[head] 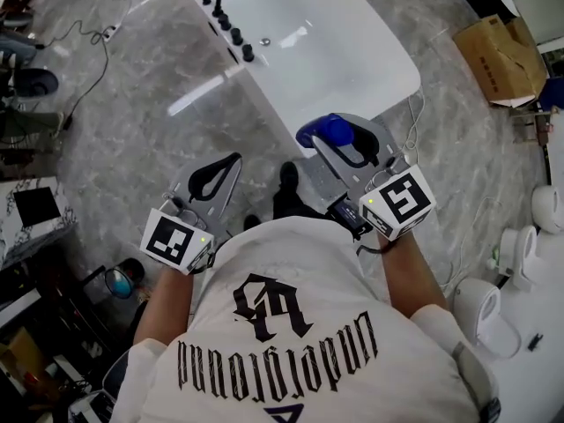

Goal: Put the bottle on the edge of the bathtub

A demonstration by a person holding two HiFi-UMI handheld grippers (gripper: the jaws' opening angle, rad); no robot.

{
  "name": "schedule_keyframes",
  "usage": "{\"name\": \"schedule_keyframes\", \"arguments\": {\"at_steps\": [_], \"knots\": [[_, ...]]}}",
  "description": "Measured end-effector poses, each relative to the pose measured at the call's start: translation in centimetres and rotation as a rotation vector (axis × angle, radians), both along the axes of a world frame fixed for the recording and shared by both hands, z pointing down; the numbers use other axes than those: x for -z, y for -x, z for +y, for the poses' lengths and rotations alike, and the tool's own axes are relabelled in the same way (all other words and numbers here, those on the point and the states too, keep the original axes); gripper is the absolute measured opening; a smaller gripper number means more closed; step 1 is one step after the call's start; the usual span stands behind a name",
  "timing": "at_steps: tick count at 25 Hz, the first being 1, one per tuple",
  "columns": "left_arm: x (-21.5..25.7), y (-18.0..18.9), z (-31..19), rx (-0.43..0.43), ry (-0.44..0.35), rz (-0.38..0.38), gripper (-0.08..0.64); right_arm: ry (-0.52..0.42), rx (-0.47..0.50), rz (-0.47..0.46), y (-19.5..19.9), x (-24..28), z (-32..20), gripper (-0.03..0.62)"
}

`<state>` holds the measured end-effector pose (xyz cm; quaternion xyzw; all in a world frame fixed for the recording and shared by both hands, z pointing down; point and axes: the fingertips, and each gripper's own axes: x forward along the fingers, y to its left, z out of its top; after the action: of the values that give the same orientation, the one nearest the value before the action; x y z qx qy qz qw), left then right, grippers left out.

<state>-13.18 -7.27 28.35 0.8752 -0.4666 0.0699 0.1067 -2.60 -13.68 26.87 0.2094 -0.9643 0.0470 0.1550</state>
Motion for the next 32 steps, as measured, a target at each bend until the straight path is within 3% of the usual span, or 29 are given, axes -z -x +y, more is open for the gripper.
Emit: {"name": "schedule_keyframes", "arguments": {"at_steps": [13, 22, 32], "knots": [[-2.1, -1.2, -10.6, 0.137, 0.051, -0.017, 0.008, 0.043, 0.174, 0.020, 0.8, -3.4, -10.0, 0.153], [-4.4, -0.5, -14.8, 0.141, 0.082, -0.002, 0.008, 0.078, 0.201, 0.070, 2.3, -7.0, -13.1, 0.153], [-8.0, 0.1, -19.2, 0.079, 0.127, -0.004, 0.008, 0.154, 0.195, 0.123, 3.9, -11.9, -15.9, 0.153]]}}
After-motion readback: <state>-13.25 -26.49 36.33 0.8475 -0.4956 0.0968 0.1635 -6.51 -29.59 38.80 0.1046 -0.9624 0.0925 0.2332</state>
